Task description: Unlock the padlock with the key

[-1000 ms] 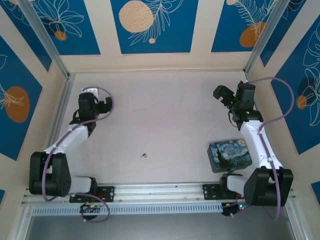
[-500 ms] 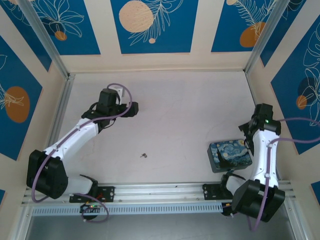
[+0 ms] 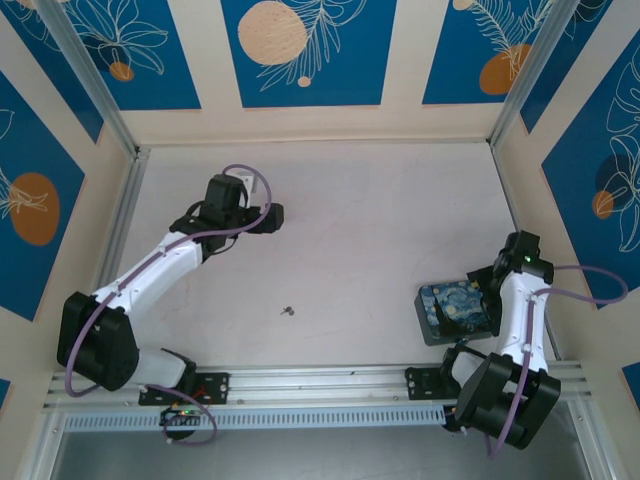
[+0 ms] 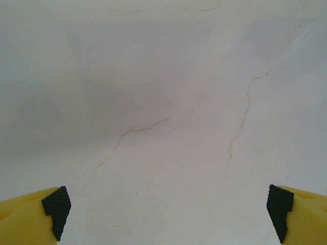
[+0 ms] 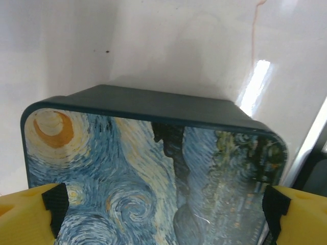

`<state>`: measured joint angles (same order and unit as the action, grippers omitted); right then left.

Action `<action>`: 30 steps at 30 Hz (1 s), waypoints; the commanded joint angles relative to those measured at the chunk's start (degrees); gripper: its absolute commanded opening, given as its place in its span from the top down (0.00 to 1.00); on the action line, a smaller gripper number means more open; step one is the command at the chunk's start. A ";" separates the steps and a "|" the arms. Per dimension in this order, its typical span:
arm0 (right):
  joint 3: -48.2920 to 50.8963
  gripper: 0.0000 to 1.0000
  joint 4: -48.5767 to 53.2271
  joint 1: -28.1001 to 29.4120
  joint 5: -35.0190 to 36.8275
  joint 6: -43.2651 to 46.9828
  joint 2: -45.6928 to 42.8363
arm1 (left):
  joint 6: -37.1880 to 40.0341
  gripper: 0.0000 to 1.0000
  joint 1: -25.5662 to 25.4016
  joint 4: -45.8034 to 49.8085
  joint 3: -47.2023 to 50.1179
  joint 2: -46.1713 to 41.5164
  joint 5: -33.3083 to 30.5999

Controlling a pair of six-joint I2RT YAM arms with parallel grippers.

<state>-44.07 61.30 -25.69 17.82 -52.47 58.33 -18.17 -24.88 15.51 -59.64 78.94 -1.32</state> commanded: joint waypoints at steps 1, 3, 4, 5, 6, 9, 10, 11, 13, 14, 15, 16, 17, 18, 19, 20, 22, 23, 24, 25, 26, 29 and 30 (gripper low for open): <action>1.81 0.01 -1.80 2.53 -3.93 -2.65 -0.40 | -1.12 0.00 -0.77 -0.02 -1.35 0.08 -0.02; 2.47 0.01 -2.47 5.28 -4.22 -4.64 -0.31 | -1.33 0.00 -0.86 -0.15 -1.10 -0.04 -0.17; 2.63 0.01 -2.84 7.02 -4.21 -5.76 -0.26 | -1.41 0.00 -0.82 -0.20 -0.98 -0.13 -0.35; 2.75 0.01 -3.14 8.54 -4.22 -7.07 -0.14 | -1.42 0.00 -0.87 -0.22 -0.83 -0.18 -0.37; 2.77 0.01 -3.35 10.34 -4.11 -8.39 -0.01 | -1.51 0.00 -0.91 -0.21 -0.70 -0.27 -0.43; 2.68 0.01 -4.16 16.16 -3.34 -12.39 1.30 | -1.56 0.00 -0.93 -0.23 -0.59 -0.34 -0.65; 2.59 0.01 -4.55 18.15 -3.06 -13.94 1.93 | -1.60 0.00 -1.02 -0.22 -0.57 -0.44 -0.69; 2.44 0.01 -4.95 20.05 -2.89 -15.24 2.60 | -1.68 0.00 -1.00 -0.22 -0.62 -0.41 -0.74; 1.90 0.01 -6.02 24.27 -2.06 -17.97 4.52 | -1.83 0.00 -1.13 -0.22 -0.74 -0.37 -0.72; 1.61 0.01 -6.54 25.95 -1.78 -19.07 5.48 | -1.99 0.00 -1.13 -0.23 -0.74 -0.32 -0.71; 1.18 0.01 -7.09 27.96 -1.48 -20.45 6.71 | -2.04 0.00 -1.21 -0.22 -0.73 -0.32 -0.79; 0.79 0.01 -7.59 29.73 -1.18 -21.62 8.00 | -2.13 0.00 -1.25 -0.27 -0.73 -0.36 -0.81; 0.32 0.01 -8.27 31.58 -0.95 -22.68 9.47 | -2.21 0.00 -1.34 -0.22 -0.67 -0.32 -0.84; -0.39 0.01 -8.84 33.17 -0.79 -23.71 10.99 | -2.30 0.00 -1.39 -0.22 -0.72 -0.31 -0.92; -1.12 0.01 -9.26 34.44 -0.72 -24.46 12.51 | -2.43 0.00 -1.48 -0.22 -0.68 -0.35 -0.89; -1.87 0.01 -9.60 35.79 -0.52 -25.32 14.15 | -2.39 0.00 -1.57 -0.28 -0.69 -0.38 -1.01; -3.86 0.01 -11.01 38.35 -0.60 -26.45 17.16 | -2.33 0.00 -1.61 -0.14 -0.73 -0.50 -1.13; -5.14 0.01 -11.39 39.64 -0.47 -26.97 18.74 | -2.35 0.00 -1.63 -0.08 -0.69 -0.61 -1.26; -6.67 0.01 -11.71 40.81 -0.42 -27.58 20.30 | -2.38 0.00 -1.66 -0.08 -0.74 -0.62 -1.23; -8.07 0.01 -12.09 41.96 -0.44 -27.94 21.91 | -2.39 0.00 -1.63 -0.11 -0.80 -0.61 -1.24; -9.86 0.01 -12.47 43.14 -0.44 -28.40 23.60 | -2.46 0.00 -1.66 -0.03 -0.82 -0.67 -1.23; -15.96 0.01 -13.53 46.87 -0.78 -29.01 29.10 | -2.87 0.00 -1.75 0.16 -0.74 -0.69 -1.24; -18.32 0.01 -13.74 48.24 -0.99 -29.02 31.42 | -3.08 0.00 -1.82 0.13 -0.58 -0.75 -1.23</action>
<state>-59.53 55.83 19.14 23.75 -77.56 83.68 -19.88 -25.91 15.49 -59.64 78.94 -1.78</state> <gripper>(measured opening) 0.992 0.999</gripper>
